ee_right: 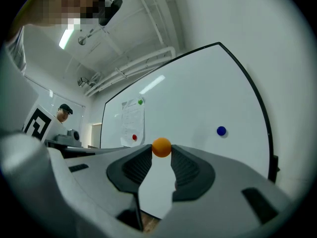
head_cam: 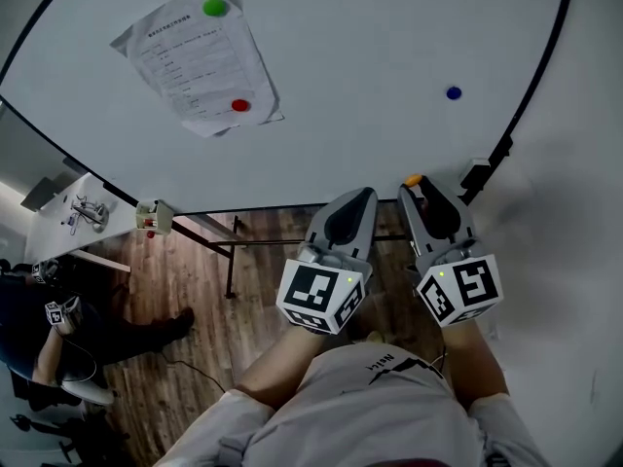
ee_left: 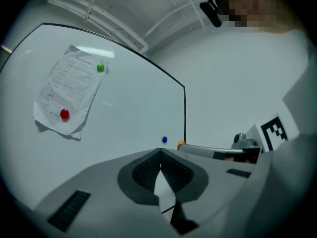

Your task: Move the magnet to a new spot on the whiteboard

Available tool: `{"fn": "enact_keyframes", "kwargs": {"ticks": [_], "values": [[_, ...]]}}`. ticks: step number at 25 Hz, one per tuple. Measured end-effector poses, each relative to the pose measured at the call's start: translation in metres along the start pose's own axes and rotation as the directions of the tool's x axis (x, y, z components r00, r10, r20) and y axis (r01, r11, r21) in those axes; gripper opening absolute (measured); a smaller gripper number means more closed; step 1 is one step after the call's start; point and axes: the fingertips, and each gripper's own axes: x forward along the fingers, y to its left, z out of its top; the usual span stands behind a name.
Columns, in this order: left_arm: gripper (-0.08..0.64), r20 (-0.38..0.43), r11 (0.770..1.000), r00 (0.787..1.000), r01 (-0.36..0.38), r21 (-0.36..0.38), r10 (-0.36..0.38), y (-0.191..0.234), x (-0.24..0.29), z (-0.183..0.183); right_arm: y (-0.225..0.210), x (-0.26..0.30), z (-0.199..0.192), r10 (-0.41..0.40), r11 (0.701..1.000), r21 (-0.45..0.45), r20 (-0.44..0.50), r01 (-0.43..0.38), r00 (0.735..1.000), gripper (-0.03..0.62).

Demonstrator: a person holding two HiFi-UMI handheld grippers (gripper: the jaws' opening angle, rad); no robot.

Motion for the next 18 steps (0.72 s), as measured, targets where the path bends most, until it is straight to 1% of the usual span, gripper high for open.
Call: {"fn": "enact_keyframes", "kwargs": {"ticks": [4, 7, 12, 18], "values": [[0.012, 0.005, 1.0, 1.0, -0.007, 0.013, 0.007, -0.001, -0.005, 0.003, 0.007, -0.001, 0.002, 0.017, 1.0, -0.008, 0.0, -0.017, 1.0, 0.12], [0.011, -0.007, 0.999, 1.0, -0.012, 0.03, 0.012, -0.003, -0.007, 0.001, 0.012, -0.002, 0.003, 0.028, 1.0, -0.008, 0.001, -0.028, 1.0, 0.12], [0.011, -0.012, 1.0, 1.0, -0.011, 0.01, 0.011, -0.002, -0.011, 0.001, 0.018, 0.0, 0.003, 0.047, 0.999, -0.009, 0.001, -0.047, 0.999, 0.12], [0.011, 0.0, 0.999, 0.999, -0.049, 0.012, 0.049, 0.01, -0.018, 0.005, 0.028, 0.007, 0.0, 0.073, 0.997, -0.004, 0.0, -0.073, 0.997, 0.12]]}}
